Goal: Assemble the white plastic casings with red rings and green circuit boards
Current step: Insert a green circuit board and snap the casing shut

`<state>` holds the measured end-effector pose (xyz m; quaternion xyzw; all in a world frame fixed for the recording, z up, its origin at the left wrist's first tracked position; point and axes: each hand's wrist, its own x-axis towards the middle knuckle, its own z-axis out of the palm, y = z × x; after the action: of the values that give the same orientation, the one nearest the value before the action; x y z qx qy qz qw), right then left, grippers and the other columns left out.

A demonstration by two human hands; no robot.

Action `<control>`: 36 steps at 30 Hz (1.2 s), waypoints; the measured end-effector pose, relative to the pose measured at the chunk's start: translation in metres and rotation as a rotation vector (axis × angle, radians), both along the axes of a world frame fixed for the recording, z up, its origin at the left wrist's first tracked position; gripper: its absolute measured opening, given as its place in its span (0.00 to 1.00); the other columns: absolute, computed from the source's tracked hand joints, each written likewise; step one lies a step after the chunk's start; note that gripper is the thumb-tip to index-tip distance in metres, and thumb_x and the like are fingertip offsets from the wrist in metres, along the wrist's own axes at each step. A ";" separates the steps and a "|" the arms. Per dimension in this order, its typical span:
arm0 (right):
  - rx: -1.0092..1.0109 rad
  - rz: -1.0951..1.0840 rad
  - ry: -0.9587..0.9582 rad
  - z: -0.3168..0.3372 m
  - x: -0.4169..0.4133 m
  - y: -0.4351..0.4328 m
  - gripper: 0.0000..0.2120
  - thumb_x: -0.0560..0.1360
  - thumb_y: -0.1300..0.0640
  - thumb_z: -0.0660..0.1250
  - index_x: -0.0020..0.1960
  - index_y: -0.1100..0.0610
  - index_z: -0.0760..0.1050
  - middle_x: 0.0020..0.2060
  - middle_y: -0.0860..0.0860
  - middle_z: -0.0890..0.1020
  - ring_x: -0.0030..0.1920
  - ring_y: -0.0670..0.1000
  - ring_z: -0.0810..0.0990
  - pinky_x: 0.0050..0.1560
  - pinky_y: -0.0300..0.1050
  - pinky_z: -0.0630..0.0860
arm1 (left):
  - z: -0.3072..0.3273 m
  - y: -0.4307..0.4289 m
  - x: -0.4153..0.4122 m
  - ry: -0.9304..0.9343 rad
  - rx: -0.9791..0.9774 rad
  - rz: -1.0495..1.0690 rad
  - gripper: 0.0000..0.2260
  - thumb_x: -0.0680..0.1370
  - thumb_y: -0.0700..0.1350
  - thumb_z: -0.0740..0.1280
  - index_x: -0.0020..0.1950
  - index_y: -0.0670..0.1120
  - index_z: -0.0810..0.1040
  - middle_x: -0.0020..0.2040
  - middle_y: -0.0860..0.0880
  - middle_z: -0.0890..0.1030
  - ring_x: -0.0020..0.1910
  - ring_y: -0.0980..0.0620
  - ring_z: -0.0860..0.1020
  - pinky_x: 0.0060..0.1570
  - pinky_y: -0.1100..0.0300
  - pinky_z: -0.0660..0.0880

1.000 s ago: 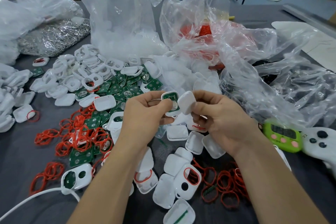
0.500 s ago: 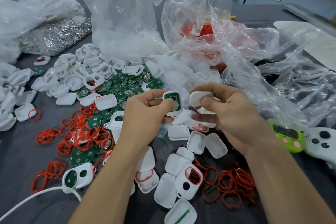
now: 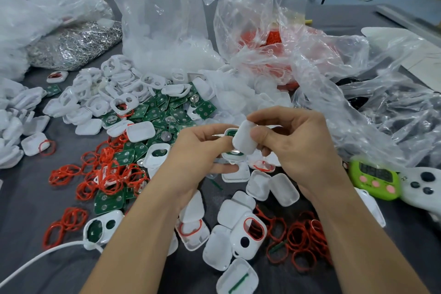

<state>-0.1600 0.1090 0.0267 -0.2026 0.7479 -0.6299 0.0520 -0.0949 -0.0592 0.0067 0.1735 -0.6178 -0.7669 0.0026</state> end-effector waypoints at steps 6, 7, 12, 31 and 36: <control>0.037 0.017 0.053 -0.002 -0.002 0.002 0.10 0.74 0.64 0.76 0.49 0.50 0.86 0.39 0.47 0.87 0.28 0.48 0.82 0.34 0.37 0.78 | 0.001 -0.001 0.000 -0.023 0.128 -0.081 0.10 0.79 0.35 0.69 0.59 0.41 0.85 0.51 0.39 0.86 0.46 0.46 0.83 0.45 0.52 0.85; 0.037 0.020 0.055 -0.002 -0.002 0.002 0.10 0.74 0.64 0.76 0.49 0.50 0.86 0.39 0.47 0.87 0.28 0.48 0.82 0.33 0.38 0.78 | 0.002 -0.001 -0.001 -0.024 0.153 -0.081 0.10 0.79 0.34 0.68 0.59 0.40 0.85 0.49 0.40 0.86 0.44 0.47 0.84 0.45 0.52 0.85; 0.058 0.012 0.063 -0.007 -0.003 -0.001 0.12 0.74 0.66 0.75 0.47 0.48 0.86 0.38 0.46 0.87 0.28 0.48 0.82 0.31 0.37 0.77 | 0.003 -0.002 0.000 -0.024 0.225 -0.068 0.11 0.82 0.35 0.64 0.61 0.38 0.83 0.51 0.38 0.86 0.45 0.47 0.86 0.41 0.55 0.84; 0.336 -0.012 0.265 -0.008 0.008 -0.007 0.10 0.74 0.59 0.76 0.48 0.43 0.87 0.39 0.38 0.86 0.39 0.40 0.83 0.39 0.28 0.74 | -0.003 -0.004 0.000 -0.010 0.112 -0.147 0.13 0.81 0.30 0.61 0.57 0.40 0.83 0.30 0.52 0.82 0.29 0.56 0.82 0.47 0.51 0.85; 0.287 -0.042 0.216 -0.010 0.008 -0.008 0.09 0.73 0.57 0.78 0.47 0.44 0.88 0.35 0.39 0.86 0.36 0.42 0.83 0.37 0.29 0.74 | -0.004 -0.007 0.002 0.026 0.086 -0.149 0.12 0.79 0.30 0.66 0.54 0.42 0.87 0.42 0.46 0.87 0.40 0.51 0.86 0.42 0.58 0.84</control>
<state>-0.1521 0.1013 0.0163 -0.2438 0.8354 -0.4924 -0.0132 -0.0934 -0.0665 0.0027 0.1168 -0.5954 -0.7931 -0.0537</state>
